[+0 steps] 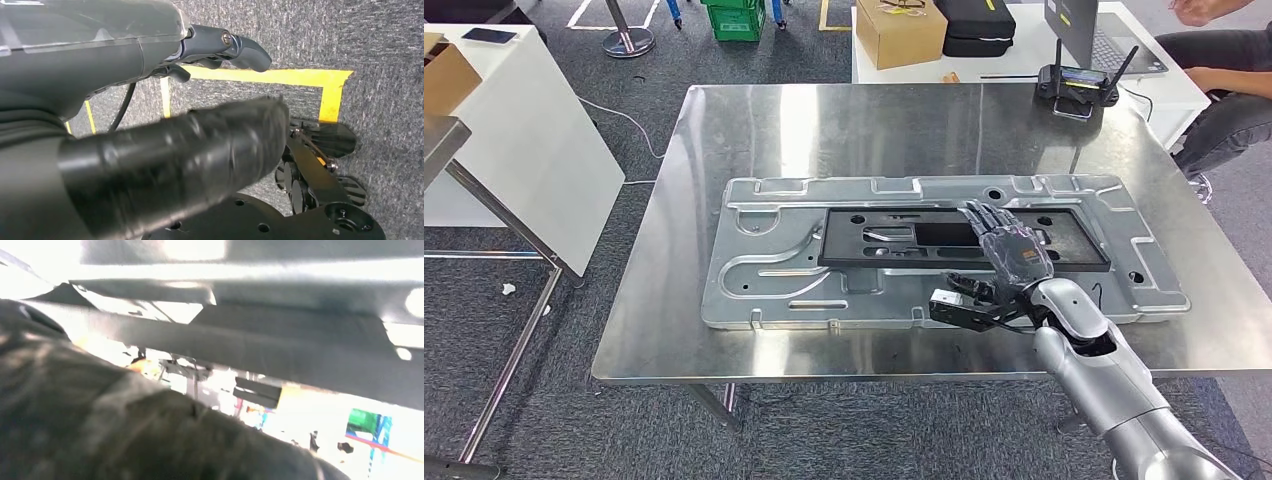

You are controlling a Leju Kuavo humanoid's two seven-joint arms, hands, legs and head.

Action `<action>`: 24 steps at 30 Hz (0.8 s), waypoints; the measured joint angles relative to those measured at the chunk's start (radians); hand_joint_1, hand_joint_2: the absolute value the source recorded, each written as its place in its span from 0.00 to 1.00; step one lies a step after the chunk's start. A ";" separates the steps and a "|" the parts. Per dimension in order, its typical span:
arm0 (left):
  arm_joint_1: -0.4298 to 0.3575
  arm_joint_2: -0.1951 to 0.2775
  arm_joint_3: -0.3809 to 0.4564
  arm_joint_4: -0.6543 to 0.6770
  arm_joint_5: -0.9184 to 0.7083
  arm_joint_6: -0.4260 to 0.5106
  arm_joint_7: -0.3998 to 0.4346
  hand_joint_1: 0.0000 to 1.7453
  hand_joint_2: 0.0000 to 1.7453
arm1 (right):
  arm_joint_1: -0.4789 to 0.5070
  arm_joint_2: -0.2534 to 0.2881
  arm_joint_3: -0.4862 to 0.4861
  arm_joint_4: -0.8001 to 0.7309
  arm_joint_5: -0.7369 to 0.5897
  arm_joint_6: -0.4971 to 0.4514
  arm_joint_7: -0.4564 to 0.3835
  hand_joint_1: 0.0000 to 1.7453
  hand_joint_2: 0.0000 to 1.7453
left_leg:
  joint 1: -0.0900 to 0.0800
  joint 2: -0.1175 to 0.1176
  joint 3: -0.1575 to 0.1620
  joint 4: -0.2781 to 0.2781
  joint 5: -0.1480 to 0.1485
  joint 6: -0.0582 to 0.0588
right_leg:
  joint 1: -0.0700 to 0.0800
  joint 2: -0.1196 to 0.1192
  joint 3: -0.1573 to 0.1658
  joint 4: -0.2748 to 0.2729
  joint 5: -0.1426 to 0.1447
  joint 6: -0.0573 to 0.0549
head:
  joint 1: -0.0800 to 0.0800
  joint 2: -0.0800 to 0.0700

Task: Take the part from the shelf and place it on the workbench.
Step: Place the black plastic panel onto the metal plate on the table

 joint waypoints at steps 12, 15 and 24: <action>0.000 0.000 0.014 0.000 -0.029 0.019 0.006 0.00 0.00 | 0.027 0.000 0.034 -0.131 0.023 0.004 0.018 0.00 0.00 | -0.001 0.000 -0.006 0.009 -0.001 0.004 | -0.006 0.000 0.000 -0.003 0.006 0.009 | 0.000 0.000; 0.000 0.000 0.014 0.000 -0.035 0.025 0.006 0.00 0.00 | 0.031 0.000 0.043 -0.158 0.026 0.002 0.022 0.00 0.00 | 0.001 0.001 -0.007 0.003 0.009 0.014 | -0.006 0.000 0.000 -0.006 0.010 0.019 | 0.000 0.000; 0.011 -0.008 0.024 -0.004 -0.042 0.112 0.023 0.00 0.00 | 0.280 -0.073 0.046 -0.426 0.190 -0.131 0.064 0.00 1.00 | 0.006 0.000 -0.025 0.003 0.029 0.028 | 0.000 -0.001 -0.043 0.185 -0.092 0.016 | 0.000 0.000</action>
